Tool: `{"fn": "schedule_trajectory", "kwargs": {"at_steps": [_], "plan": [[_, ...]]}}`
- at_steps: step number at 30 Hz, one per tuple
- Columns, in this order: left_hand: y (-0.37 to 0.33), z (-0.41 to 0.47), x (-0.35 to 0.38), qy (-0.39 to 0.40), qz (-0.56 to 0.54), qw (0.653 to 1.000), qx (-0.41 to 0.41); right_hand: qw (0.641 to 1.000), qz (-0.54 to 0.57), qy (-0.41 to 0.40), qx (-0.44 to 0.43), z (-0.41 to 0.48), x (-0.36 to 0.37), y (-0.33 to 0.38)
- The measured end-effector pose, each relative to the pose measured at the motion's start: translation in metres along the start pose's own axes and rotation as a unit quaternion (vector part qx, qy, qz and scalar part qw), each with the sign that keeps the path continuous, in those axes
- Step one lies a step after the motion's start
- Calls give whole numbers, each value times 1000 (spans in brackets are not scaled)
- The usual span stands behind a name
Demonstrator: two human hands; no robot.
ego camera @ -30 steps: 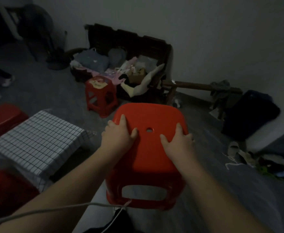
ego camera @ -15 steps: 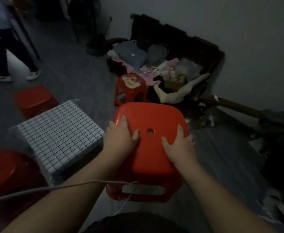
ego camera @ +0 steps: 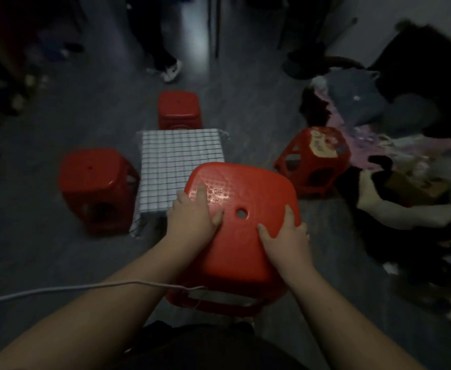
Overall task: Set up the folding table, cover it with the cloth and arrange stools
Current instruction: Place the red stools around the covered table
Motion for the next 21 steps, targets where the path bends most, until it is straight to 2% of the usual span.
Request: {"fn": "schedule_trajectory", "kwargs": {"at_steps": [5,11,21], "plan": [[13,-2,13,-14,-9,995,-99,996,2,55,-73,40,24,8],[53,5,62,26,-106,980,-167,986,-15,119,-114,64,78,7],[164,33,216,77,-150,958,-230,978,-2,175,-115,100,254,-26]]}}
Point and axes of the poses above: each hand's wrist, its own z-axis towards the middle knuckle, its own x-axis out of the palm, y = z × x, the point moved 9 cm from there along z, towards the middle knuckle, and after that the axes turned 3 degrees about -z, right-handed, at the moved point
